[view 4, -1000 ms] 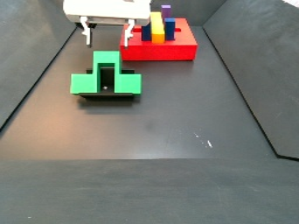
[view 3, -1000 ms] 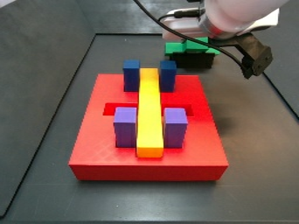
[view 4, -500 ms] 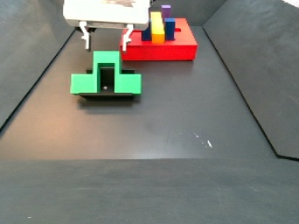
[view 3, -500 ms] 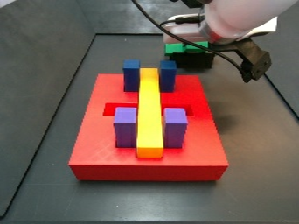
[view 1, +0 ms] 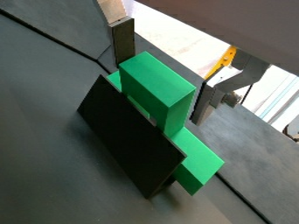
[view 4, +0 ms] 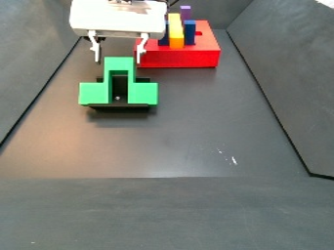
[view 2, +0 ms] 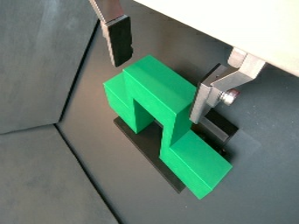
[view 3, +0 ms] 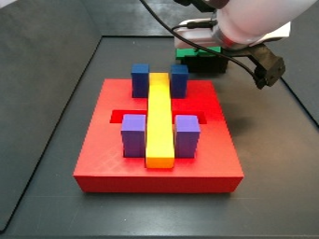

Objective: Pick up the green object. Move up. Place the green object on the fixture. Regrasp the green object. Move to above the board. Insert the green object.
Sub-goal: Regrasp the green object.

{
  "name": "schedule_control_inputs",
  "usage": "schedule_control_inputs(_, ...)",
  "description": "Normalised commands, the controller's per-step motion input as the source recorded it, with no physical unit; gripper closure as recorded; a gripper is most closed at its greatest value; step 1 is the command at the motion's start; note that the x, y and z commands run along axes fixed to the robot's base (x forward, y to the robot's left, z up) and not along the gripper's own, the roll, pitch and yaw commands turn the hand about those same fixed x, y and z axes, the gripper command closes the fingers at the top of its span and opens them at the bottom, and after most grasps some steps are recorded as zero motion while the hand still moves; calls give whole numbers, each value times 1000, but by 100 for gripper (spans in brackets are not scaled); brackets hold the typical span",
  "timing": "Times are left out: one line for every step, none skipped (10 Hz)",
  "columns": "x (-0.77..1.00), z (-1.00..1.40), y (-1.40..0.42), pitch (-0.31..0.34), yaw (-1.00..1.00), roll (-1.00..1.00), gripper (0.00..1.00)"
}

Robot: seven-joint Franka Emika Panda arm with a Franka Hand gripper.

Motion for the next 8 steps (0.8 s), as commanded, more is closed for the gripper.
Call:
schedule_control_inputs(29,-117,137,0,0,0,0)
schedule_control_inputs(60,-94,140,0,0,0,0)
schedule_control_inputs(63,-111,126,0,0,0,0)
schedule_control_inputs(74,-120,117,0,0,0,0)
schedule_control_inputs(89,-137,106,0,0,0,0)
schedule_control_inputs(106,-160,91,0,0,0,0)
schedule_control_inputs(134,-194,29,0,0,51,0)
schedule_control_inputs(123,-206,20,6,0,83,0)
